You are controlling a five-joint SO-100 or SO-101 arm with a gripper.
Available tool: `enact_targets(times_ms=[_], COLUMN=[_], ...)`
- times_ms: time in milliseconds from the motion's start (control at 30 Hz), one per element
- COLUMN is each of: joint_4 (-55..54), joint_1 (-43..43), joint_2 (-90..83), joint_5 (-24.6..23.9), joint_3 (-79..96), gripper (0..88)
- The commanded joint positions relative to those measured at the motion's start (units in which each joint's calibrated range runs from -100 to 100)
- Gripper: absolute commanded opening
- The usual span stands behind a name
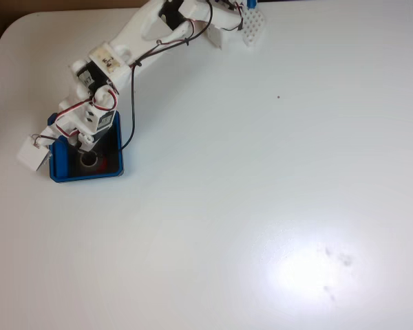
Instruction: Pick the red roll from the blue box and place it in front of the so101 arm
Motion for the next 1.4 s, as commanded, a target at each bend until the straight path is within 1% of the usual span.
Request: enact_targets(times_ms=[0, 133, 233, 1100, 1267, 1367], joint_4=[0.46, 0.46, 0.46, -0.61, -4.32, -4.57], joint_1=[0.53, 1.70, 1.90, 1.51, 1.70, 1.80], joint_2=[-0.65, -0.65, -0.57, 6.46, 7.13, 9.22], joint_5=[-0.17, -0.26, -0.26, 0.09, 0.18, 0.27], joint_3=[-4.28, -4.19, -4.10, -4.37, -4.28, -4.28], gripper=[4.6, 13.4, 16.6, 16.9, 16.9, 16.9])
